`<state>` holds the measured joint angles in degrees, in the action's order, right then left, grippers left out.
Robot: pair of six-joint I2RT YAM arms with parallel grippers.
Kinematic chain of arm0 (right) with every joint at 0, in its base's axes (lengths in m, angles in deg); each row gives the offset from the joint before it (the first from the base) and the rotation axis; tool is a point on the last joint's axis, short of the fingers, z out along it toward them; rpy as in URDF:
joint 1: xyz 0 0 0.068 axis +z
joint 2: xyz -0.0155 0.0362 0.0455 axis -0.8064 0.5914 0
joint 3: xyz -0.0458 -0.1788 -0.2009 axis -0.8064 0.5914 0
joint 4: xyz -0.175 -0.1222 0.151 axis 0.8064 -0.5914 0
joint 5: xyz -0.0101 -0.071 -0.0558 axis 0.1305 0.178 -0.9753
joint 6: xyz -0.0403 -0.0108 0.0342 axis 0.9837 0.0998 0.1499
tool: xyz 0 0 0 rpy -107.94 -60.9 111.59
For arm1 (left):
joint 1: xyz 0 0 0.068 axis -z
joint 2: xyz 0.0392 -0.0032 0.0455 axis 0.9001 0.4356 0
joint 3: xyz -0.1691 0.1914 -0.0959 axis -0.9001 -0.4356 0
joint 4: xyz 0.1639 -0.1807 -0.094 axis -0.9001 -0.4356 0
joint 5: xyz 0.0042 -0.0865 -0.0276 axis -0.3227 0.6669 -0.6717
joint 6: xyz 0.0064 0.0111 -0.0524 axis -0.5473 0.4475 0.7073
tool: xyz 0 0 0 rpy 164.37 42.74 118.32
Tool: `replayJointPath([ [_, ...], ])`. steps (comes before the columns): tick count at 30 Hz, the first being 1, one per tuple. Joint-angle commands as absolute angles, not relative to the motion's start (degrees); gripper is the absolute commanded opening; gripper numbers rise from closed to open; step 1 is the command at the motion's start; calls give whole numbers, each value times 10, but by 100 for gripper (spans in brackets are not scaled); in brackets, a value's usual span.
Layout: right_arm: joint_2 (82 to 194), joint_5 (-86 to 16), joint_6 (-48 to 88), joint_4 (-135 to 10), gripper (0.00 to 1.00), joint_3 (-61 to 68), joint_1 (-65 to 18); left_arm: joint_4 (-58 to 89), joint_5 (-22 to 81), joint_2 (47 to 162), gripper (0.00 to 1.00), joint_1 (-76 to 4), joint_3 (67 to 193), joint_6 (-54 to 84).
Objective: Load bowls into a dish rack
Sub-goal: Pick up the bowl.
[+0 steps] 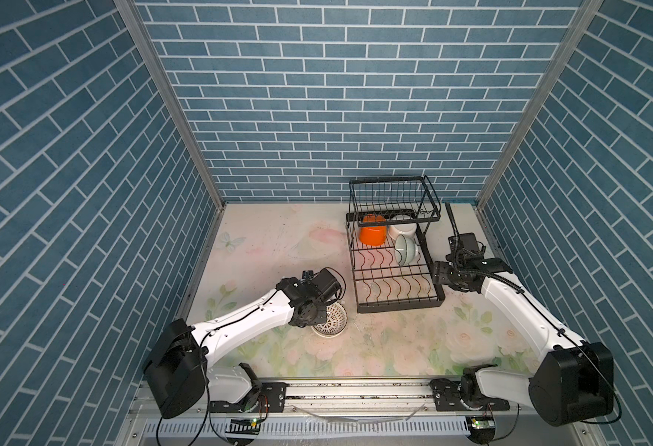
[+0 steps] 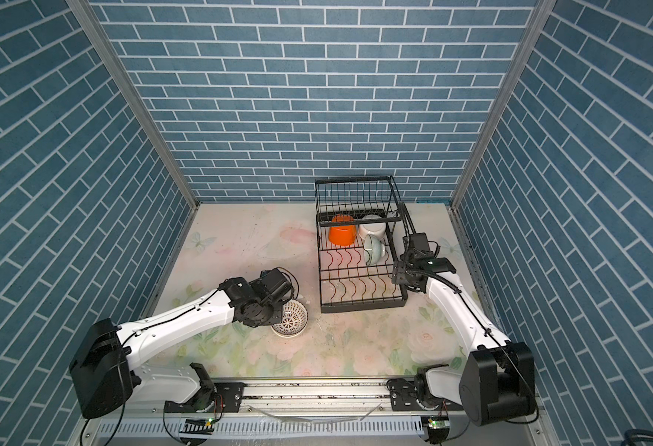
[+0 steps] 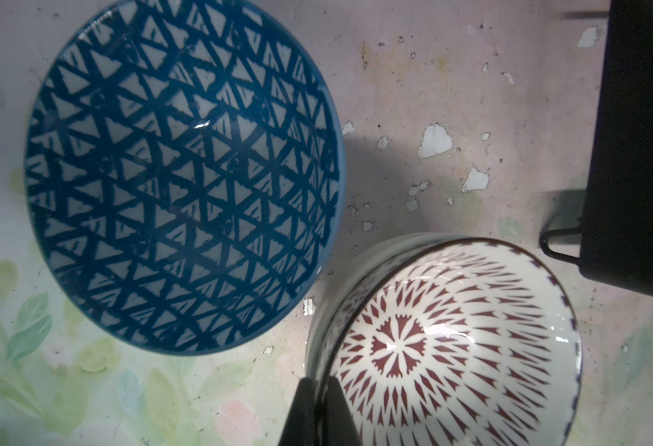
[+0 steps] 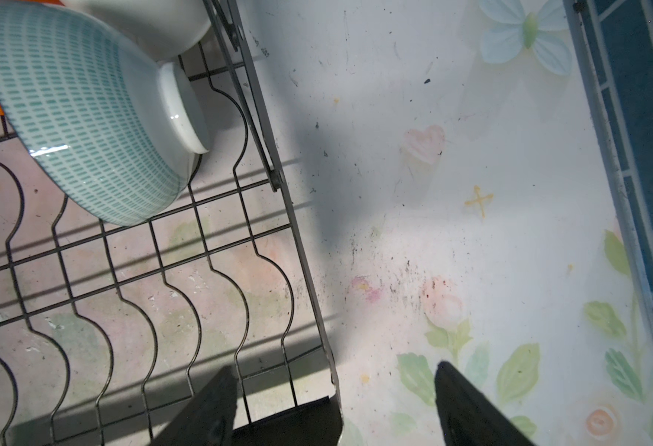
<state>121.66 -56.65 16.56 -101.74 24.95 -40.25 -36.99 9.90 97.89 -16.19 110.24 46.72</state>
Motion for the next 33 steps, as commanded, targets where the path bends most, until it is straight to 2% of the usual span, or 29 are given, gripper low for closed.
replayJointPath([
  [1, 1200, -557, 154, -1034, 80, 243, -398, -356, 100, 969, 0, -158, 1095, 455],
  [12, 1180, -527, 146, -1044, 77, 220, -363, -306, 107, 902, 0, -158, 1084, 431],
  [20, 1167, -539, 152, -1069, 73, 176, -291, -263, 112, 860, 0, -158, 1082, 417],
  [28, 1163, -486, 138, -1084, 56, 129, -229, -200, 109, 869, 0, -158, 1095, 393],
  [33, 1178, -455, 135, -1081, 52, 99, -191, -166, 109, 911, 0, -158, 1124, 378],
])
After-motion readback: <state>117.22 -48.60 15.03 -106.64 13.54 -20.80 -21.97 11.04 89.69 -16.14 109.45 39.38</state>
